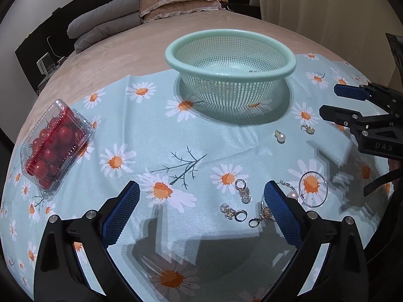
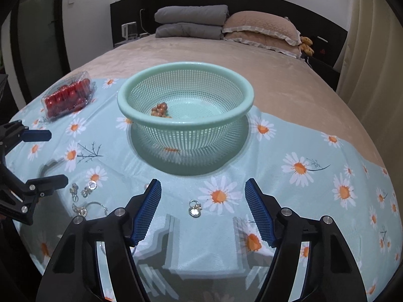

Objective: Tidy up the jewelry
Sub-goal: 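Move both grippers back toward the silver rings on the cloth, then grasp a silver ring with the left gripper while the right grasps a silver charm, then lift both silver pieces and carry them over the basket, then open both grippers to drop the silver pieces into the basket, then move both grippers back toward the remaining earrings on the cloth, then grasp a silver earring with the left gripper while the right grasps a pearl earring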

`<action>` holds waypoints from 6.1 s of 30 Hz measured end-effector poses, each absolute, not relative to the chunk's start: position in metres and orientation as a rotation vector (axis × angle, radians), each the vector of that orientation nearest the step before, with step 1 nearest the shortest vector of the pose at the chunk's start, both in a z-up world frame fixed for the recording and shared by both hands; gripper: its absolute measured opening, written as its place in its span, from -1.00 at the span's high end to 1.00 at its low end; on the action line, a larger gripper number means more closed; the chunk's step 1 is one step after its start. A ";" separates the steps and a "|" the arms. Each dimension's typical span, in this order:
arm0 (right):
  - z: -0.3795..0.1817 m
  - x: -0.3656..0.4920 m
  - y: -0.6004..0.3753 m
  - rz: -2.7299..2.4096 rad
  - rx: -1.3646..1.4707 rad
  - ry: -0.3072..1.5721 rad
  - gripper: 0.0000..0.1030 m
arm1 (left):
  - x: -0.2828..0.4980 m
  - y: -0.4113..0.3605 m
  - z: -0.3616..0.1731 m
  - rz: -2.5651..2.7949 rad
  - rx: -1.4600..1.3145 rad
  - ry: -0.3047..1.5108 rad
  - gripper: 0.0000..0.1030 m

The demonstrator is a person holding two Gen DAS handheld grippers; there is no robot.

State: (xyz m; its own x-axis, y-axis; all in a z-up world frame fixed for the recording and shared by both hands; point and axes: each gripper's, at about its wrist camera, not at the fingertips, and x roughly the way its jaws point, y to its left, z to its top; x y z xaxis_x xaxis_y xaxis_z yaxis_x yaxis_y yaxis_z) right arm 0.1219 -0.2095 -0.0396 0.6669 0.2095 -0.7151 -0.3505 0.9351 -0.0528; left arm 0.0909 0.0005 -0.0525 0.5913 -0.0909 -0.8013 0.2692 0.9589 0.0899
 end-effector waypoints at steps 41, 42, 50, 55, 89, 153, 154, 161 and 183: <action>-0.045 0.122 -0.225 0.349 -0.081 0.914 0.75 | 0.081 -0.007 -0.060 -0.380 0.182 1.020 0.71; -0.041 0.119 -0.224 0.352 -0.086 0.906 0.75 | 0.081 -0.008 -0.056 -0.379 0.188 1.013 0.71; -0.005 0.108 -0.219 0.387 -0.119 0.838 0.75 | 0.086 -0.005 -0.021 -0.374 0.211 0.945 0.71; 0.016 0.109 -0.221 0.396 -0.120 0.791 0.75 | 0.100 -0.005 0.002 -0.367 0.217 0.903 0.71; 0.034 0.201 -0.204 0.427 -0.121 0.758 0.75 | 0.211 -0.039 0.017 -0.415 0.241 0.888 0.71; -0.045 0.123 -0.203 0.389 -0.232 0.736 -0.62 | 0.115 -0.002 -0.059 -0.292 0.237 0.867 -0.89; -0.048 0.123 -0.201 0.392 -0.231 0.740 -0.62 | 0.113 -0.004 -0.062 -0.297 0.239 0.863 -0.88; -0.067 0.126 -0.190 0.414 -0.233 0.783 -0.51 | 0.108 -0.014 -0.083 -0.335 0.233 0.892 -0.88; -0.086 0.146 -0.170 0.481 -0.104 0.936 0.79 | 0.111 -0.027 -0.091 -0.448 0.172 0.989 0.80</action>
State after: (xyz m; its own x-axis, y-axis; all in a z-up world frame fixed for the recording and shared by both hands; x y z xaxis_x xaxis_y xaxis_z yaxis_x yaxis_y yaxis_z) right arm 0.1455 -0.1704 -0.0857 0.4961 0.3522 -0.7936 -0.4411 0.8895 0.1190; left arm 0.1105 -0.0271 -0.0907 0.4672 -0.2861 -0.8365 0.4402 0.8959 -0.0605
